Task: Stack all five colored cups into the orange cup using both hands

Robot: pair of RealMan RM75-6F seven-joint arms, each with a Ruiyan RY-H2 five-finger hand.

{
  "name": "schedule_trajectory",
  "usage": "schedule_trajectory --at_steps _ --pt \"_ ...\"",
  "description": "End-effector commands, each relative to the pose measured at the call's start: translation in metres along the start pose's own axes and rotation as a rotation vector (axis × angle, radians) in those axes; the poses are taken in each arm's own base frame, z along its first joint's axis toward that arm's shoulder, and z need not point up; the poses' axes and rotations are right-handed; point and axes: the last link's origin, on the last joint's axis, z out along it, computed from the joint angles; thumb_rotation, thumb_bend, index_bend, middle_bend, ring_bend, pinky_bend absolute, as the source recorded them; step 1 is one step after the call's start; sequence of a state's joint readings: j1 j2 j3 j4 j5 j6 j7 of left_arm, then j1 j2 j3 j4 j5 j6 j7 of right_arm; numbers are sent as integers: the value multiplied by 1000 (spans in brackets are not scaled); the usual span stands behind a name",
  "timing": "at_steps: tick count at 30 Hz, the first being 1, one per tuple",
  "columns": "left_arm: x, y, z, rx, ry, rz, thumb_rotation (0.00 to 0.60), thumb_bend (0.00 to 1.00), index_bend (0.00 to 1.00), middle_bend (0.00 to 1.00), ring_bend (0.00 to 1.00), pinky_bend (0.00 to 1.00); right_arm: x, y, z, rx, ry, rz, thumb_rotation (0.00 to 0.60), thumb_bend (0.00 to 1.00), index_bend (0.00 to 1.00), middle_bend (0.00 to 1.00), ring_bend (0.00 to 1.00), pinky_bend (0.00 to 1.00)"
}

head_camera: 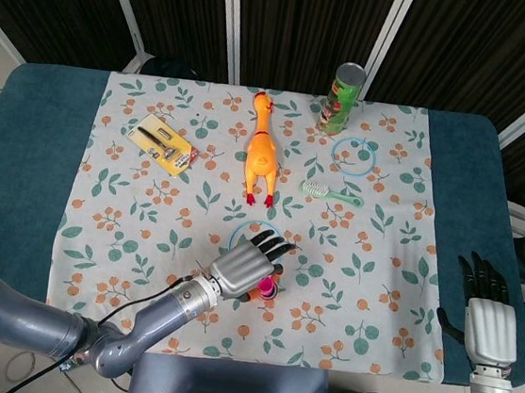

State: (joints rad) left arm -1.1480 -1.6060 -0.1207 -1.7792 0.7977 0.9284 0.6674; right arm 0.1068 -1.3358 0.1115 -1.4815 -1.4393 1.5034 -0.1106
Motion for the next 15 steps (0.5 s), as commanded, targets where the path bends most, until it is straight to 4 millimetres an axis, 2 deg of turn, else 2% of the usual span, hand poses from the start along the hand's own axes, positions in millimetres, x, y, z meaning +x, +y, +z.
schedule_trajectory --at_steps 1,6,8,12,15 --pt "-4 1 1 -3 -12 11 600 324 342 30 0 0 0 0 0 0 0 -3 600 333 100 0 0 121" --pt "-6 3 2 -13 -21 8 600 247 86 2 0 0 2 1 0 -1 4 -3 600 333 100 0 0 120" --pt "-4 2 2 -12 -17 8 600 227 28 0 0 0 2 2 0 -5 5 -1 600 333 100 0 0 120" --pt "8 -1 -2 6 45 17 600 221 0 0 0 0 2 4 0 -10 3 -5 600 333 100 0 0 120" --pt "24 -13 -14 64 173 61 600 221 1 0 0 0 3 5 0 -9 -1 -11 600 333 99 0 0 117"
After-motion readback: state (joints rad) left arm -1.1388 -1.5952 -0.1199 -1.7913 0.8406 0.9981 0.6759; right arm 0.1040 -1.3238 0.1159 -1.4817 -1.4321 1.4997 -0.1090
